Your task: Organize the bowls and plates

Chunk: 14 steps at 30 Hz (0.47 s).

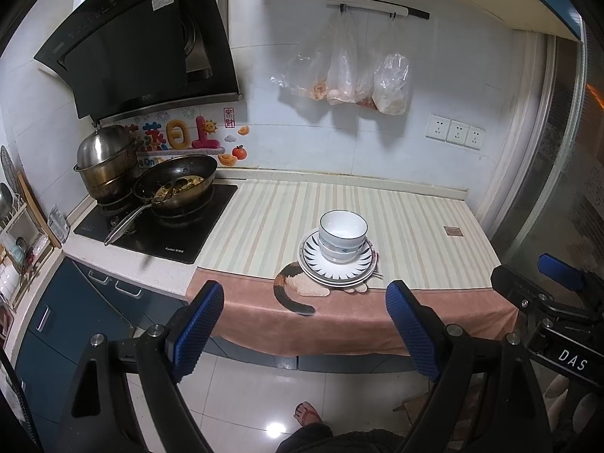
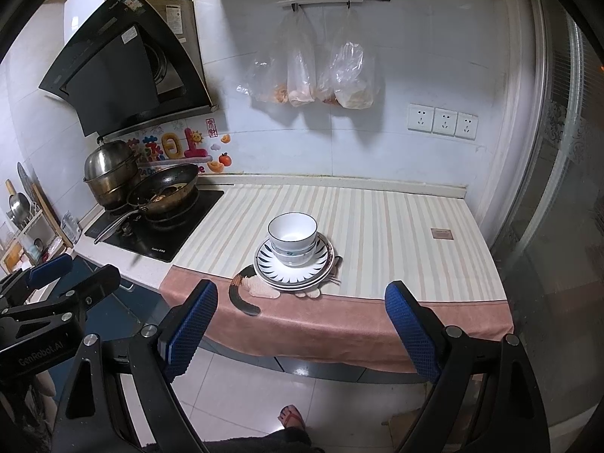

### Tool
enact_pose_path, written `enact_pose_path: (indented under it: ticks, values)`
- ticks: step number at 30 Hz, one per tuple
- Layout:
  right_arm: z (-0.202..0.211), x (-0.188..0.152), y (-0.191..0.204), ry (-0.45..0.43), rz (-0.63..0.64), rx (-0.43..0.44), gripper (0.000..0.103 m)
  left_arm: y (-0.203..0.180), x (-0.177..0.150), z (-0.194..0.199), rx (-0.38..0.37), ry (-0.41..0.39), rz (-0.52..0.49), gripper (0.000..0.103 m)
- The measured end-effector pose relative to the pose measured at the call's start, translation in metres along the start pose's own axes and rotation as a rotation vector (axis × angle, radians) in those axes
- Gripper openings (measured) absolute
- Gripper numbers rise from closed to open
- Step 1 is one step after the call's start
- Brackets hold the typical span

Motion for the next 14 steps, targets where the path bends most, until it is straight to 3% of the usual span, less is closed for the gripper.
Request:
enact_pose_path:
  ticks: [14]
  values:
    - [0.0014,-0.0019,0.0004,-0.002,-0.001,0.001,0.093,0.0006,-0.0010,0.0028,-0.003,-0.005,-0.002,0.088]
Point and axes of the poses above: each gripper's, at about its wrist camera, not at the fingertips, and z roughly against the way its jaws point, y to its left, x to its top, the point moved 4 cm from there along -z, roughly the way its jaws point, and after that the axes turned 10 degrees about y, right-handed, at the moved point
